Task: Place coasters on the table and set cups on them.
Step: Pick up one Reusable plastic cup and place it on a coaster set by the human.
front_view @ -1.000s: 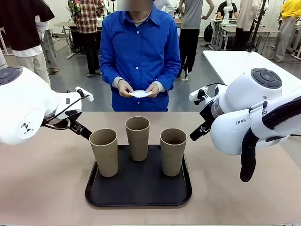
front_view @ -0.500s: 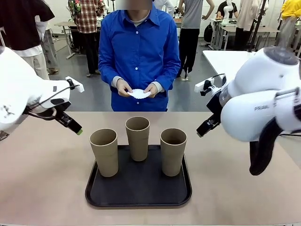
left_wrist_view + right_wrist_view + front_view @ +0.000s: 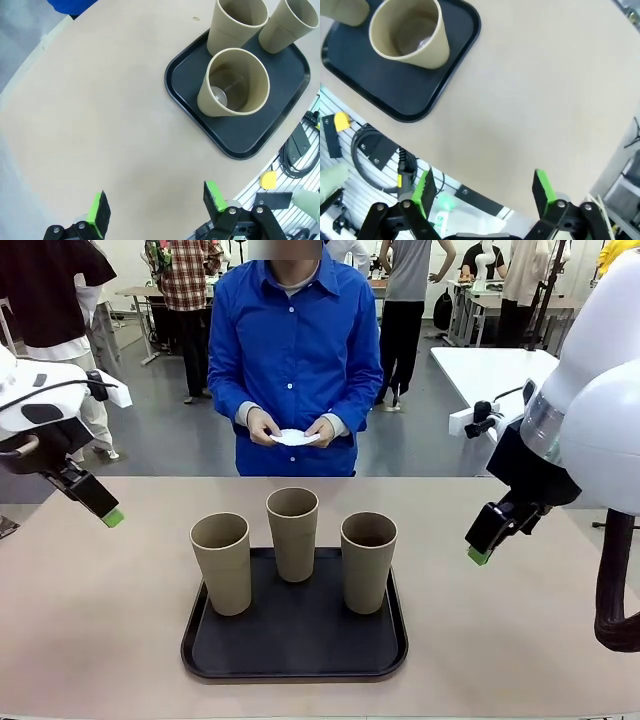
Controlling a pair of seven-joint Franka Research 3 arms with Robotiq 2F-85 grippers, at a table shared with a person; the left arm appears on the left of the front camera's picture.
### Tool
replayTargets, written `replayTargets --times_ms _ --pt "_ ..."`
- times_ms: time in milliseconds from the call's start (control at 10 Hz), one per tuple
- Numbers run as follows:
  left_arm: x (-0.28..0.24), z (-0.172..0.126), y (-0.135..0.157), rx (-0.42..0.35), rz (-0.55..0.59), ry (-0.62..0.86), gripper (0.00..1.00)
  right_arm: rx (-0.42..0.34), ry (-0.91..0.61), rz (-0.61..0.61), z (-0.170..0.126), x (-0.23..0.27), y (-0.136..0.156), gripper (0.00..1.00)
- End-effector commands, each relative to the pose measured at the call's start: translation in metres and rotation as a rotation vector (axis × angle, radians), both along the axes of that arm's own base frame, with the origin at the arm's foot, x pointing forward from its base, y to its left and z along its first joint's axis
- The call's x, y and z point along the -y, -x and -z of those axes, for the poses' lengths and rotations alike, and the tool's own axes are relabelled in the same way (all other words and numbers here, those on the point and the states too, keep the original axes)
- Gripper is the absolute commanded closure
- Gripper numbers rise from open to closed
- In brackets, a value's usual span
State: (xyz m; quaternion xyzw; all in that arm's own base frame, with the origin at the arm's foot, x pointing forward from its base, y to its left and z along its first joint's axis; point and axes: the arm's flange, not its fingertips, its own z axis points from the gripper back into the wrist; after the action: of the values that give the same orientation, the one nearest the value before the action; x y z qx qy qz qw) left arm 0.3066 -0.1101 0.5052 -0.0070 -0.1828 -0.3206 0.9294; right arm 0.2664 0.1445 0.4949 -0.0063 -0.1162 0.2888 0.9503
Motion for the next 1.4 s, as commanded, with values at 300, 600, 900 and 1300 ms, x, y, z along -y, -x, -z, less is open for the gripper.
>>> replayTargets --times_ms 300,600,900,1300 --pt "0.002 0.011 -0.011 -0.008 -0.003 -0.002 0.0 -0.109 -0.444 -0.002 -0.004 0.017 -0.015 0.0" --pt "-0.058 -0.002 -0.034 -0.288 0.024 0.733 0.0 -0.295 -1.379 0.285 -0.003 0.124 -0.02 0.0" --pt "-0.13 0.029 -0.058 -0.48 -0.035 1.195 0.0 -0.417 -1.553 0.547 0.052 0.215 -0.027 0.0" --pt "-0.223 0.068 -0.046 -0.503 -0.178 1.316 0.0 -0.478 -1.661 0.556 0.082 0.265 -0.023 0.0"
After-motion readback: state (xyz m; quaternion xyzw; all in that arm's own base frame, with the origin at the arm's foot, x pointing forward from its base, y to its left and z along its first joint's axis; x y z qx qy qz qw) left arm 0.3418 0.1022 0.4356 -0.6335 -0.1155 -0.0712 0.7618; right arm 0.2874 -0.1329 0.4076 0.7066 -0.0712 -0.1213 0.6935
